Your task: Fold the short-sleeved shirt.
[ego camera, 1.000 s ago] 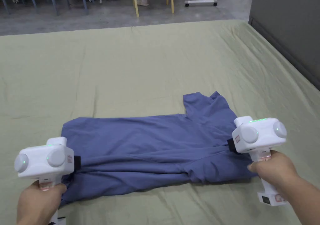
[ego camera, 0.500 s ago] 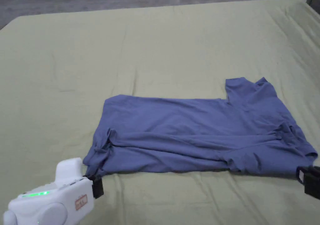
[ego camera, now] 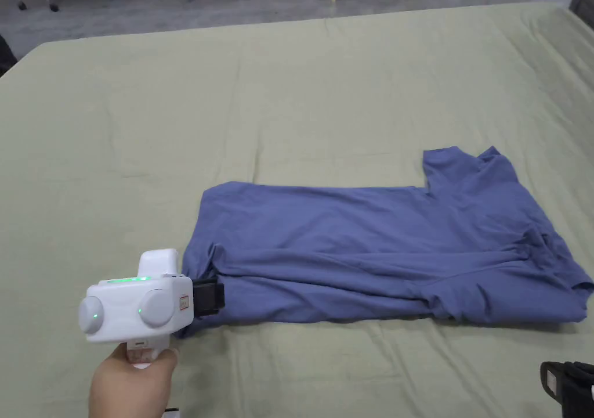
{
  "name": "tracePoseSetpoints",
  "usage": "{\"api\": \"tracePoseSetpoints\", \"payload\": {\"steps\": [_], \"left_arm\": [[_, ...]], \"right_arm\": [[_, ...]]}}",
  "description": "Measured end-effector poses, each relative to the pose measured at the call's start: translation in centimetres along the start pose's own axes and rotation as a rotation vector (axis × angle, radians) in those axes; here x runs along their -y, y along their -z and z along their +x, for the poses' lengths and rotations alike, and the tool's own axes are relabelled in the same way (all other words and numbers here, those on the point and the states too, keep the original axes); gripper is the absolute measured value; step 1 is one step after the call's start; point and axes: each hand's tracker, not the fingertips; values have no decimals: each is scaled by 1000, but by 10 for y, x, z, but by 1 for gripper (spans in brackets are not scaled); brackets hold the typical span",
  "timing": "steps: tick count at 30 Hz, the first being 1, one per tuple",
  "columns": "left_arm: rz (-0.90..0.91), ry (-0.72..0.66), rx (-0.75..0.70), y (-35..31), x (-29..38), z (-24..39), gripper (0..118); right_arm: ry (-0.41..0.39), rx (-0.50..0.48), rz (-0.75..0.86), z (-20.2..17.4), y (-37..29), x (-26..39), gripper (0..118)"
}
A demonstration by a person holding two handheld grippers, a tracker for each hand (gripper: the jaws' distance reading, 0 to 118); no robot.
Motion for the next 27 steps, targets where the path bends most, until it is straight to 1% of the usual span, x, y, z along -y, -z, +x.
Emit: {"api": "tracePoseSetpoints", "payload": {"steps": [2,3,4,5,6,7,9,10,11,12,13,14,15,16,17,18,20,21,22,23,24,25,26,27], "left_arm": [[-46,54,-8,24,-2,4,116],[-92,62,25,30,0,13,99],[-125,34,128,32,1,10,73],[-63,-49,187,24,1,7,54],[-18,-50,143,15,0,8,20],[-21,-30,177,10,-1,12,8],[-25,4,175,3,-1,17,8],[-22,15,190,1,-1,17,8],[-10,11,192,-18,0,25,8],[1,-2,202,-22,0,24,8],[4,-14,207,-25,-1,23,8],[4,-23,210,-32,-2,22,8],[6,-30,213,-36,-2,22,8],[8,-36,217,-38,-2,22,8],[9,-38,219,-39,-2,24,8],[9,-38,217,-40,-2,25,8],[3,-26,208,-42,-3,27,8],[1,-23,206,-41,-3,29,8],[-3,-24,204,-40,-2,30,8],[-12,-29,204,-38,-3,26,8],[-17,-36,204,-37,-2,26,8],[-21,-46,207,-37,-1,25,8],[-23,-61,215,-38,1,23,8],[-24,-73,223,-38,1,17,8]], "right_arm": [[1,15,-13,7,-1,-2,2],[8,24,-19,13,0,-4,2],[11,34,-21,18,2,-6,2],[8,51,-22,25,2,-11,2],[0,72,-21,31,5,-17,2],[-12,87,-19,37,10,-24,2],[-17,93,-11,52,21,-44,2],[-11,80,0,61,29,-57,2],[10,38,30,71,38,-69,13],[27,13,35,81,49,-80,79],[33,63,30,87,61,-93,118],[71,125,-15,95,77,-101,113],[93,144,66,98,73,-109,112],[101,145,31,102,81,-116,116],[159,125,-27,104,95,-115,118],[196,127,-85,106,103,-117,118],[242,102,-151,109,124,-109,117],[255,112,-194,112,136,-101,110],[274,97,-230,110,143,-98,101],[310,44,-225,109,144,-94,95],[311,121,-197,105,140,-94,70],[283,154,-137,102,134,-94,32],[277,129,-139,102,130,-95,5],[276,92,-119,105,125,-95,4]]}}
